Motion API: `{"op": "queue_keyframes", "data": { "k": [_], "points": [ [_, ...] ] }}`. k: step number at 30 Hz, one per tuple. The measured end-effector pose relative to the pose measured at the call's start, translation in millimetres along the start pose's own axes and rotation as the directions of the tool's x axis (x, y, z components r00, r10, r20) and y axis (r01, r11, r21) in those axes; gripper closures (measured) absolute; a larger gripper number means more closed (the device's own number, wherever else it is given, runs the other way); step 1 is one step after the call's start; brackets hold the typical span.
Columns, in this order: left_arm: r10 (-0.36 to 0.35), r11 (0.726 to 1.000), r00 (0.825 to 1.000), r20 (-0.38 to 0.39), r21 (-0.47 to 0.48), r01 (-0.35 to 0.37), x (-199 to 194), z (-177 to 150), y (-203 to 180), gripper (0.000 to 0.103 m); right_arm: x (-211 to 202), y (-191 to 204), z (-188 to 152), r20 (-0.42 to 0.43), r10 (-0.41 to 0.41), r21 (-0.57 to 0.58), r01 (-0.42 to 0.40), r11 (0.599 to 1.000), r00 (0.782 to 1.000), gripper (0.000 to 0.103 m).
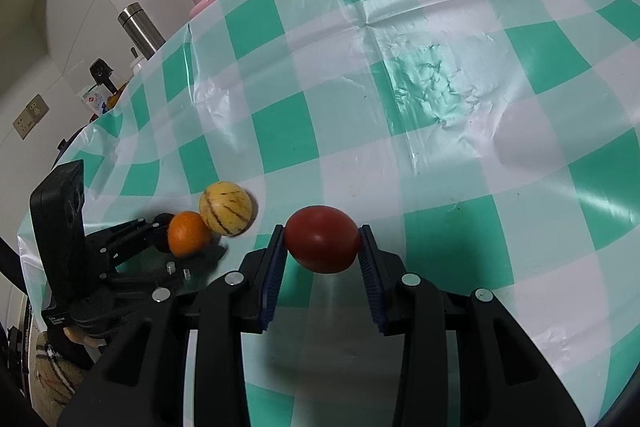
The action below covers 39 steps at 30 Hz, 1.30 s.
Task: Organize fruits
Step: 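Grasp the orange with the left tool while the right tool holds the tomato, then carry the orange and tomato over the white box with both tools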
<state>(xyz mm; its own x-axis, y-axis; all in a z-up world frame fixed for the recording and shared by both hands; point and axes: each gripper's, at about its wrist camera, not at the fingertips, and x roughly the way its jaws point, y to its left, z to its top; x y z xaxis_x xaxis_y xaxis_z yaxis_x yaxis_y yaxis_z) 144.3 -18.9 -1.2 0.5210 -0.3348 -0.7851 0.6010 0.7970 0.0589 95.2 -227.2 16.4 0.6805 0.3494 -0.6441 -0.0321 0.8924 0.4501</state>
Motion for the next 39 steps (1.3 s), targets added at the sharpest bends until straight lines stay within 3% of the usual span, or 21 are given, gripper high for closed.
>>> {"op": "queue_keyframes", "data": {
  "k": [4,9,14,21,26,34,39],
  "points": [
    [0.051,0.999,0.998,0.025,-0.005,-0.051,-8.7,-6.1,-14.0,0.06,-1.6,-2.3,-0.3,0.01,0.015,0.008,-0.015,1.0,1.0,0.066],
    [0.135,0.986,0.986,0.099,-0.109,-0.125,-37.8,-11.4,-28.9,0.06,-3.3,-4.7,-0.9,0.017,0.02,0.015,-0.02,1.0,1.0,0.066],
    [0.246,0.954,0.957,0.156,-0.214,-0.21,-69.1,-27.2,-55.0,0.06,-4.2,-5.5,-0.7,0.021,0.015,0.023,-0.016,1.0,1.0,0.066],
    [0.271,0.902,0.955,0.124,-0.379,-0.207,-94.1,-58.1,-65.0,0.059,-4.1,-4.7,-1.1,-0.003,0.036,0.021,-0.036,0.999,0.999,0.066],
    [0.287,0.903,0.949,0.134,-0.369,-0.221,-117.8,-78.5,-81.4,0.059,-22.5,-9.8,-16.9,-0.039,0.03,0.089,-0.027,0.996,0.999,0.066],
    [0.256,0.924,0.958,0.133,-0.324,-0.202,-131.1,-100.4,-107.6,0.059,-95.9,1.2,-83.7,-0.01,0.016,0.034,-0.016,0.999,1.0,0.066],
    [0.236,0.934,0.963,0.129,-0.304,-0.188,-133.6,-104.3,-124.9,0.059,-129.8,-6.3,-107.9,0.0,0.016,0.032,-0.016,0.999,1.0,0.066]
  ]
}}
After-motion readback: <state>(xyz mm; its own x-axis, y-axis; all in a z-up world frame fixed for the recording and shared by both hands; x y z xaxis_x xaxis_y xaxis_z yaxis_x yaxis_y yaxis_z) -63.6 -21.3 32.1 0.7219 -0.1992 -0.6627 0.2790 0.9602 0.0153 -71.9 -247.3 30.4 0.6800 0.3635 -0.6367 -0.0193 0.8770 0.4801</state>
